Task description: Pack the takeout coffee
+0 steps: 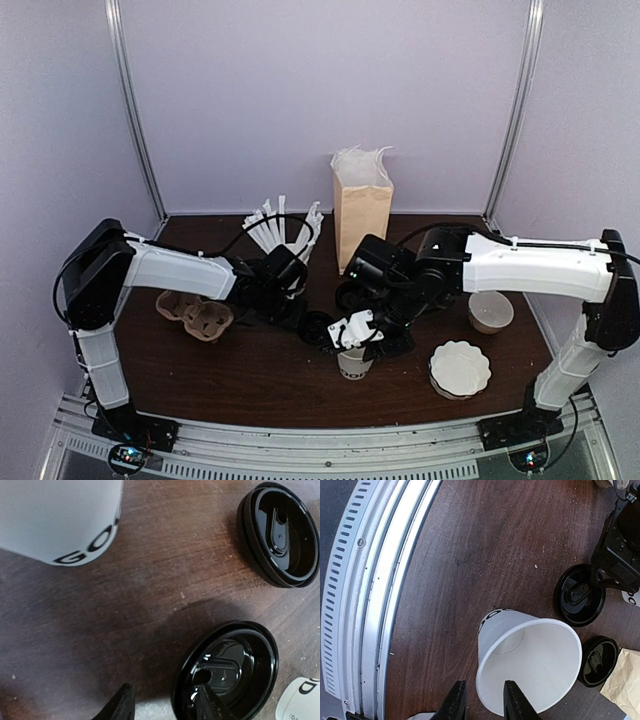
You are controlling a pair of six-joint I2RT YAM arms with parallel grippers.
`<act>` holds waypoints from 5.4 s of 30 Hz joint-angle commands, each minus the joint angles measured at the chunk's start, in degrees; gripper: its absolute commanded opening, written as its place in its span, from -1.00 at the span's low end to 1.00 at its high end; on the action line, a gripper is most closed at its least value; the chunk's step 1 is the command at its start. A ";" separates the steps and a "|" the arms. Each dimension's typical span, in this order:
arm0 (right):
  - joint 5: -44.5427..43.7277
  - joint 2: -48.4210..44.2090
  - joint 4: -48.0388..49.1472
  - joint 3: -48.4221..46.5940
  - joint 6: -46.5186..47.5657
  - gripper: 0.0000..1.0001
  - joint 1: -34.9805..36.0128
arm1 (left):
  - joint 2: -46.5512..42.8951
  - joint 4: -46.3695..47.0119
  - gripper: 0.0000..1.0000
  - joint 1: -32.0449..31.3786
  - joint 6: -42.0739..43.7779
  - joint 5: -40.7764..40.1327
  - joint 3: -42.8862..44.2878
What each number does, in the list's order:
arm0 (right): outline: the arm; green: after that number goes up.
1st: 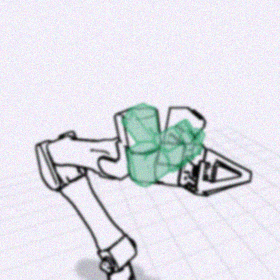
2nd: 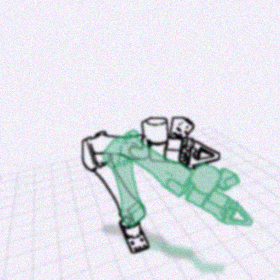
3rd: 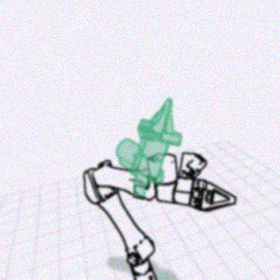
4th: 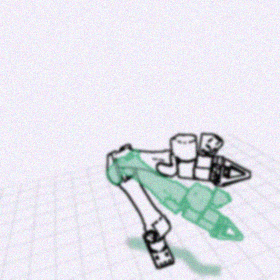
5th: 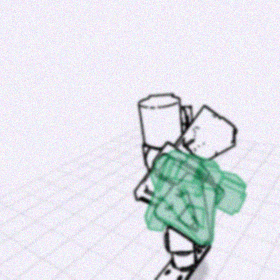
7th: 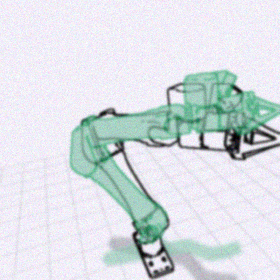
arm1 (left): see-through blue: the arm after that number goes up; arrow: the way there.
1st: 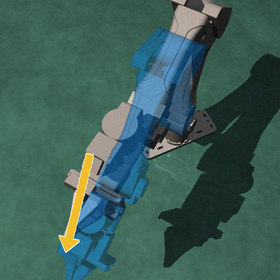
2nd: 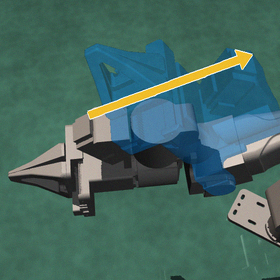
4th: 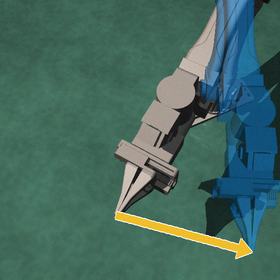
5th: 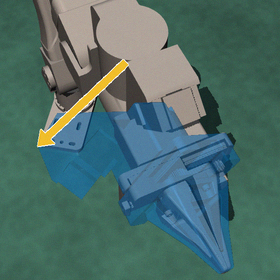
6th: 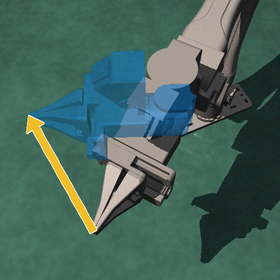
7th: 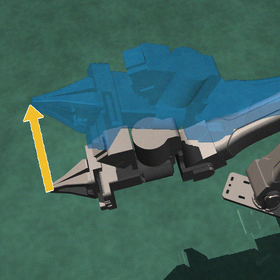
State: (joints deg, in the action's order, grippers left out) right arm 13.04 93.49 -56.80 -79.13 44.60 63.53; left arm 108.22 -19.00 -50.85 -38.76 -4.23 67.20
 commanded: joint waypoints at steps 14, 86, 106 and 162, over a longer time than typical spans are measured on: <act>0.76 -1.68 1.65 1.64 -0.39 -0.40 0.28 | -1.76 -1.30 -0.71 -0.69 -0.57 1.45 -0.82; 9.90 -13.44 -2.44 0.55 -4.35 -0.21 -11.35 | -5.59 -24.67 -0.01 1.63 28.02 -1.33 4.64; 10.82 -11.30 -1.14 0.83 -4.35 -0.21 -11.86 | 1.03 -20.60 -0.50 1.29 28.65 -4.79 4.28; 53.68 -2.75 48.55 -15.07 -77.17 0.87 -28.01 | -27.98 32.37 -0.70 0.62 8.11 38.26 9.16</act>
State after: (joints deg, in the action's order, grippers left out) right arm 64.23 90.37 -15.42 -94.32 -26.92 35.86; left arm 80.38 8.27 -50.22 -29.52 32.58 76.86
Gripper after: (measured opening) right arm 0.936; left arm 0.151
